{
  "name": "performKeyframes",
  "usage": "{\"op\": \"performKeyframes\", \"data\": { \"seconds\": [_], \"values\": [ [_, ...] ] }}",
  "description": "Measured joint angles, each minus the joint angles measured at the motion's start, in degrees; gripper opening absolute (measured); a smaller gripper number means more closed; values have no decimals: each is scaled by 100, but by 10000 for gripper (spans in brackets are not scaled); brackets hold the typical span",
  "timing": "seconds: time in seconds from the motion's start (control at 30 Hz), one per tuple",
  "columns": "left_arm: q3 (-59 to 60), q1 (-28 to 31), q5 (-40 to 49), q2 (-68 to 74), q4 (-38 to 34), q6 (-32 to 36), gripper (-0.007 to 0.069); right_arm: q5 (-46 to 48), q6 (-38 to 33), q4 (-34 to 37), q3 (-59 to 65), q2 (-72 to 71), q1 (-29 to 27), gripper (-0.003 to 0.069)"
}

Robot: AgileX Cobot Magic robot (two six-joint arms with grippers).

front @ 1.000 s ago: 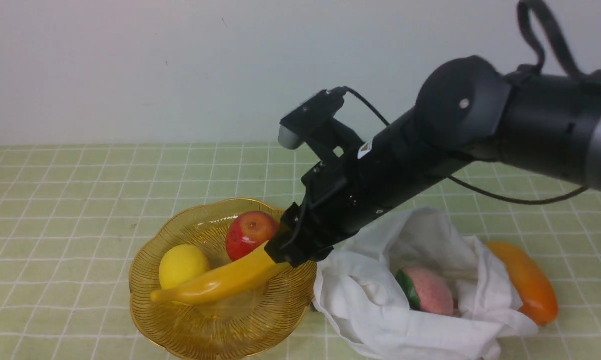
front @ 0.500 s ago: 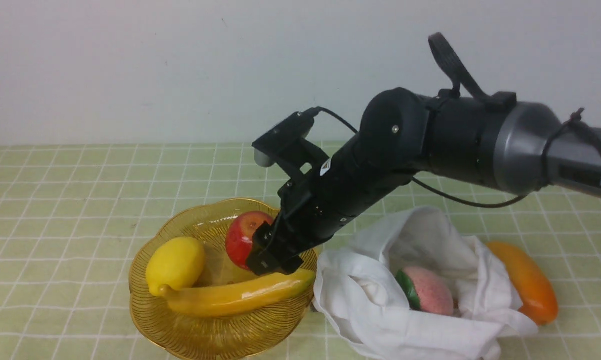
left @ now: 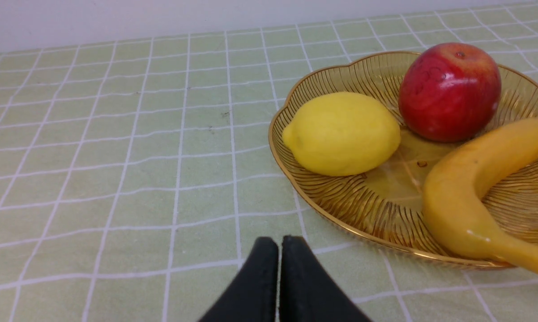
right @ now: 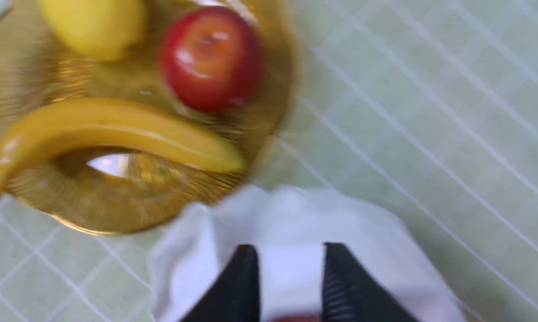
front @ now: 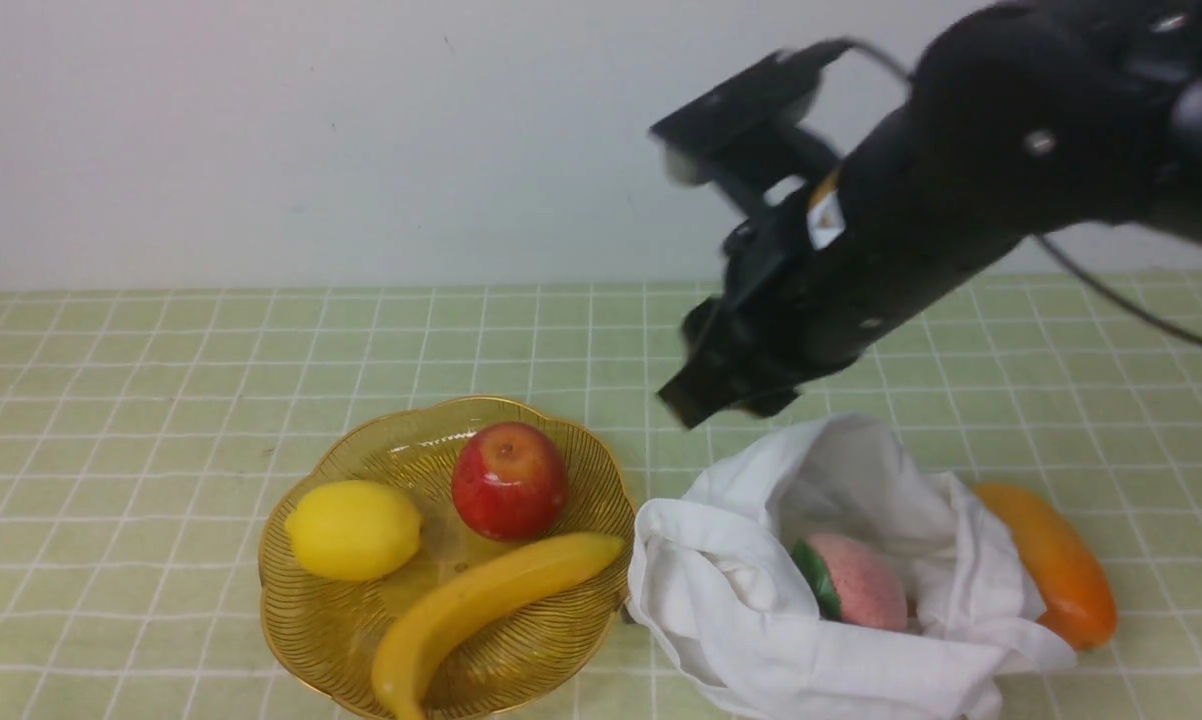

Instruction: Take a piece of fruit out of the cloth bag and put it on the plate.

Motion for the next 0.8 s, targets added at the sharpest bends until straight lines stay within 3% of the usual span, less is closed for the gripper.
{"op": "performKeyframes", "data": {
  "seconds": [0.1,0.33,0.47,0.57,0.8],
  "values": [
    [0,0,0,0,0,0,-8,576,795,-455,0,-922,0,12],
    [0,0,0,0,0,0,-8,746,1331,-544,194,-3160,0,-13],
    [0,0,0,0,0,0,-8,189,1338,-589,1095,-4919,0,-13],
    [0,0,0,0,0,0,-8,-751,1338,-603,2395,-6627,0,-13],
    [0,0,0,0,0,0,-8,-1792,1338,-518,4412,-8511,0,-13]
  ]
}}
